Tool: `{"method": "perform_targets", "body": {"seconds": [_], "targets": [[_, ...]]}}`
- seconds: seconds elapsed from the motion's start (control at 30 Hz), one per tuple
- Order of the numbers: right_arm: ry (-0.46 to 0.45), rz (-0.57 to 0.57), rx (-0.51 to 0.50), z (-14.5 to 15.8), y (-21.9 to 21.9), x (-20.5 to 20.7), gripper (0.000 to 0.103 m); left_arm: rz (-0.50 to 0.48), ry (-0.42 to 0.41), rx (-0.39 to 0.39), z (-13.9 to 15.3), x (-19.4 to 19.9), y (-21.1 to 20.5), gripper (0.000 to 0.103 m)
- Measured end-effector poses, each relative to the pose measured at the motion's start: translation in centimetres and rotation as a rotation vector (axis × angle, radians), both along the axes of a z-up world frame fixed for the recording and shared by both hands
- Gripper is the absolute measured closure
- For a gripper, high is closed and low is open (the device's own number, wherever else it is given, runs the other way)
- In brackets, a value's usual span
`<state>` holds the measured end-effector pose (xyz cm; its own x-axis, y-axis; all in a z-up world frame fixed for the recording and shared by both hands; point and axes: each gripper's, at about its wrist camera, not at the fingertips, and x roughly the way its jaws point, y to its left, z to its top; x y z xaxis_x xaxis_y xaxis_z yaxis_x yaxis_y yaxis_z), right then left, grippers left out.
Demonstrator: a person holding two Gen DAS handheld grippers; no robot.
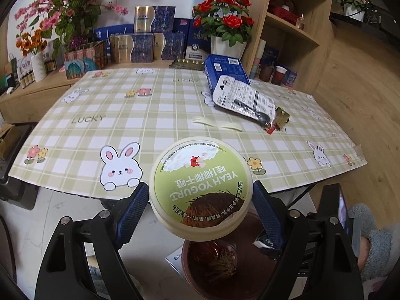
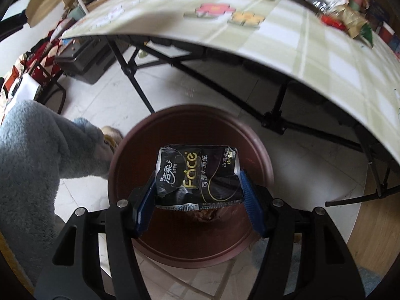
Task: Collect trash
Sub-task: 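Drop the tissue pack into the bin with the right gripper while the left gripper carries the lid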
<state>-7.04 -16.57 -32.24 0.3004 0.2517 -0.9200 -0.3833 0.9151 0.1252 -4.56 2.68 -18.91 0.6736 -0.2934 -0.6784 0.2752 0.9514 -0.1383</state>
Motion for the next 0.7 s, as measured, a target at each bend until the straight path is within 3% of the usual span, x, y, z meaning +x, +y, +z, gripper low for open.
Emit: {"method": "perform_targets", "body": {"seconds": [0.57, 0.7], "targets": [[0.225, 0.077, -0.089, -4.6, 1.6, -0.2, 0.037, -0.028, 0.021, 0.009, -0.8, 0.3, -0.6, 0.022], [0.213, 0.072, -0.095, -4.4, 1.6, -0.3, 0.022, -0.029, 0.021, 0.009, -0.8, 0.3, -0.6, 0.022]]}}
